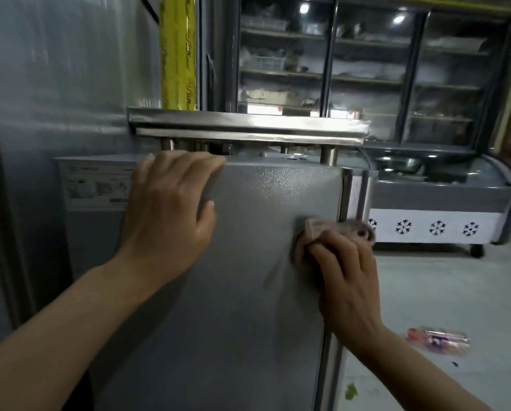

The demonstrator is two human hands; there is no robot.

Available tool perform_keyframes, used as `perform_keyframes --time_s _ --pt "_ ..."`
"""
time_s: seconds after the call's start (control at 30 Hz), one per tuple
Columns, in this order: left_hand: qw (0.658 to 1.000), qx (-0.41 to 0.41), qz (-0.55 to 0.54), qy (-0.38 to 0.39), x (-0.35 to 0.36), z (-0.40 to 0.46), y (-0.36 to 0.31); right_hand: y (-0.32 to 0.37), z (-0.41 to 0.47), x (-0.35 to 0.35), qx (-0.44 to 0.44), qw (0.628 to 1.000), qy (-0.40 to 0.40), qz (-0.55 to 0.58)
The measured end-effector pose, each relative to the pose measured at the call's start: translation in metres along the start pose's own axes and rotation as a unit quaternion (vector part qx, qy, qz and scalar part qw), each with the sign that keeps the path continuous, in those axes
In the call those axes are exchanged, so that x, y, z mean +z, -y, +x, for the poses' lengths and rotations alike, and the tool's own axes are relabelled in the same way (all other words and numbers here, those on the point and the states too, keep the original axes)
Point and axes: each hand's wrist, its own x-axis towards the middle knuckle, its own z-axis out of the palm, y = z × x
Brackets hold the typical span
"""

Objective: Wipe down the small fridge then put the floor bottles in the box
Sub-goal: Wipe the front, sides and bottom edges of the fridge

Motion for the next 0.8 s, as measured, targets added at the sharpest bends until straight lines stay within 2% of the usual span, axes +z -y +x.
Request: perform_keyframes --time_s 0.13,0.2,0.27,0.37,0.43,0.47,0.57,0.63,0.7,0.8 --pt "0.997 -0.056 0.049 0.015 -0.021 -0.011 0.042 0.006 0.068 0.006 0.047 0.995 -0.087 0.008" --pt "0.994 -0.085 0.070 0.009 -0.028 -0.017 0.057 0.016 0.070 0.014 0.067 0.991 -0.112 0.020" --pt "0.994 -0.091 0.066 -0.003 -0.029 -0.021 0.062 0.033 0.040 0.023 0.039 0.996 -0.079 0.017" --pt "0.993 -0.112 0.039 -0.024 -0.029 -0.019 0.058 0.049 -0.001 0.020 -0.092 0.995 0.025 -0.014" --pt "0.992 -0.123 0.030 -0.026 -0.029 -0.017 0.056 0.046 0.015 0.016 -0.135 0.990 0.032 -0.022" --pt "0.991 -0.125 0.028 -0.026 -0.030 -0.017 0.056 0.046 0.032 0.016 -0.128 0.991 0.018 -0.022" --pt "0.992 -0.119 0.019 -0.026 -0.030 -0.019 0.059 0.052 0.091 0.026 -0.031 0.998 -0.052 -0.002" --pt "0.993 -0.113 0.007 -0.020 -0.030 -0.019 0.061 0.062 0.101 0.034 -0.003 0.998 -0.066 0.011" --pt "0.995 -0.102 -0.003 -0.001 -0.033 -0.020 0.064 0.070 0.081 0.037 -0.049 0.998 -0.040 0.020" --pt "0.997 -0.067 -0.016 0.037 -0.043 -0.022 0.072 0.072 0.038 0.030 -0.200 0.979 0.029 0.018"
